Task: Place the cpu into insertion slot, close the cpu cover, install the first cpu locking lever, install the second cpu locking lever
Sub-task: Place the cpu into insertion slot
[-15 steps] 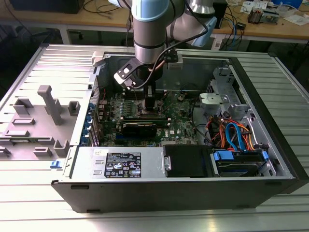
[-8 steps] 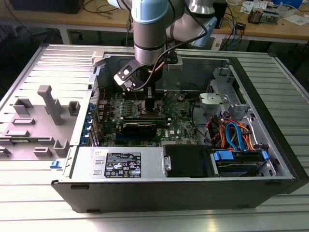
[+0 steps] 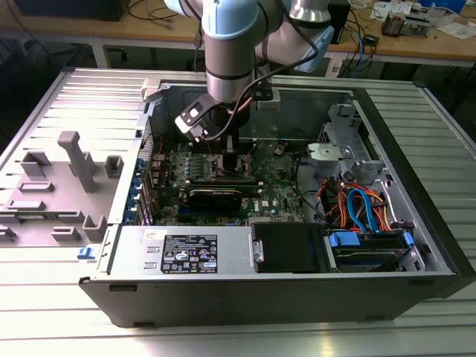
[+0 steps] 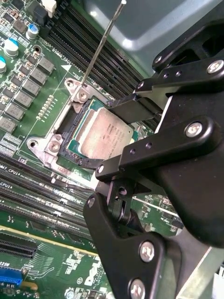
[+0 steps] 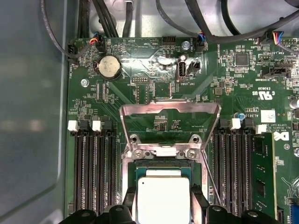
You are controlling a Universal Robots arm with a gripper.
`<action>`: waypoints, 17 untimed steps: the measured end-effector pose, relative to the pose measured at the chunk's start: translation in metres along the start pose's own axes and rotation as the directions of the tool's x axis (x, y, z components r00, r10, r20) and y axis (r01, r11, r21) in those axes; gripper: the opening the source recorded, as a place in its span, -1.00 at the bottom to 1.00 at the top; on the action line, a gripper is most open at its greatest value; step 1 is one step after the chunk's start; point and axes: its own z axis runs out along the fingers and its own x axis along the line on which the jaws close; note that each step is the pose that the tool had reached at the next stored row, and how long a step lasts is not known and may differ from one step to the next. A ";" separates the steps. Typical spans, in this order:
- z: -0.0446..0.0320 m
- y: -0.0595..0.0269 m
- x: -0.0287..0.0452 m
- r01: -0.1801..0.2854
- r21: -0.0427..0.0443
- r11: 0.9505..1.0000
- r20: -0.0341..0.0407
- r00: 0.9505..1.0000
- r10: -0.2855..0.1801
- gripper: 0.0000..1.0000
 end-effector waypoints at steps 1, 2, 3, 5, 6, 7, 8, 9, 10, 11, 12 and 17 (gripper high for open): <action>0.0002 0.0000 0.0000 0.000 0.000 1.000 0.000 1.000 0.000 0.09; 0.0003 0.0000 0.0000 0.000 0.000 1.000 0.000 1.000 0.000 0.09; 0.0005 0.0000 0.0000 0.000 0.000 1.000 0.000 1.000 0.000 0.09; 0.0006 0.0000 0.0000 0.000 0.000 1.000 0.000 1.000 0.000 0.09; 0.0006 0.0000 0.0000 0.000 0.000 1.000 0.000 1.000 0.000 0.09; 0.0006 0.0000 0.0000 0.000 0.000 1.000 0.000 1.000 0.000 0.09; 0.0007 0.0000 0.0000 0.000 0.000 1.000 0.000 1.000 0.000 0.09; 0.0008 0.0000 0.0001 0.000 0.000 1.000 0.000 1.000 0.000 0.09; 0.0010 0.0000 0.0000 0.000 0.000 1.000 0.000 1.000 0.000 0.09; 0.0013 0.0000 0.0001 0.000 0.000 1.000 0.000 1.000 0.000 0.09; 0.0017 0.0000 0.0001 0.000 0.000 1.000 0.000 1.000 0.000 0.09; 0.0048 -0.0002 -0.0004 0.000 0.000 1.000 0.000 1.000 0.000 0.09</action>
